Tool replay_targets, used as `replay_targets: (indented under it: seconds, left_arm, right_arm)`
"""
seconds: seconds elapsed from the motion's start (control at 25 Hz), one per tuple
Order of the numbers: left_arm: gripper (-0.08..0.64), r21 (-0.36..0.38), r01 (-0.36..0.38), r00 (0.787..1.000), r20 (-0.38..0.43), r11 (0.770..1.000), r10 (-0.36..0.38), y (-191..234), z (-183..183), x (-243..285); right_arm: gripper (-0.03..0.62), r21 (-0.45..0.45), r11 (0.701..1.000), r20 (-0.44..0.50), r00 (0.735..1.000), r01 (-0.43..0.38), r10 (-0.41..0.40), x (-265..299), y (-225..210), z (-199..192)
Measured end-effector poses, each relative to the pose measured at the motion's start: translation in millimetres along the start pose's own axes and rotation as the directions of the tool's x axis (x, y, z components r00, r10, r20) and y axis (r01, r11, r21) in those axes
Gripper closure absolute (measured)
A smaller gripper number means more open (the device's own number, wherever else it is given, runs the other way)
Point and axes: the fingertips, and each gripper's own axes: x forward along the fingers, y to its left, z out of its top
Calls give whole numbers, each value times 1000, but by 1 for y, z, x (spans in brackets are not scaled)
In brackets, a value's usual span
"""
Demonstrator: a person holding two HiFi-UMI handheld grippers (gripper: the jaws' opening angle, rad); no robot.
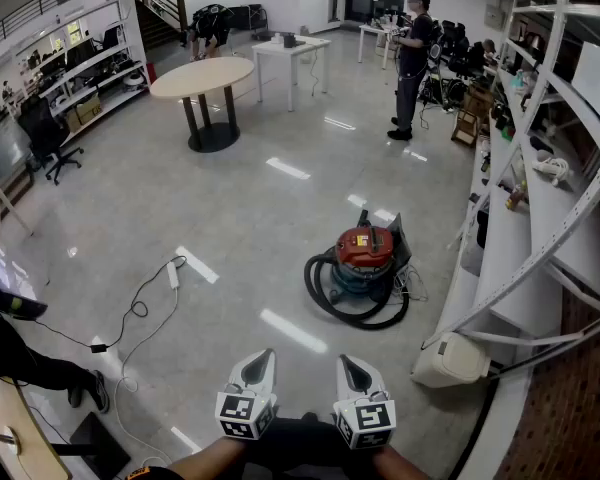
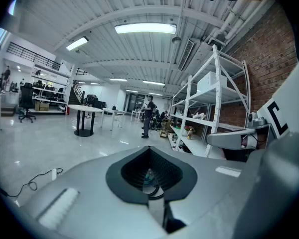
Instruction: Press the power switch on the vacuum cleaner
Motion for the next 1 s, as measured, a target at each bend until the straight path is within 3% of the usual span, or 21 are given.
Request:
replay_targets:
  seconds: [0.2,1.0]
  left_arm:
    - [545,16,17,1000,-10,1000,-17,2,-17,-3]
    - [545,51,42,999,-27,998,-41,-17,-25,-22]
  right_arm:
    - [601,-8,1000,5,1000,2,-2,-5,6,2]
    - [600,45,999,45,999,-3,1,-26,8,0]
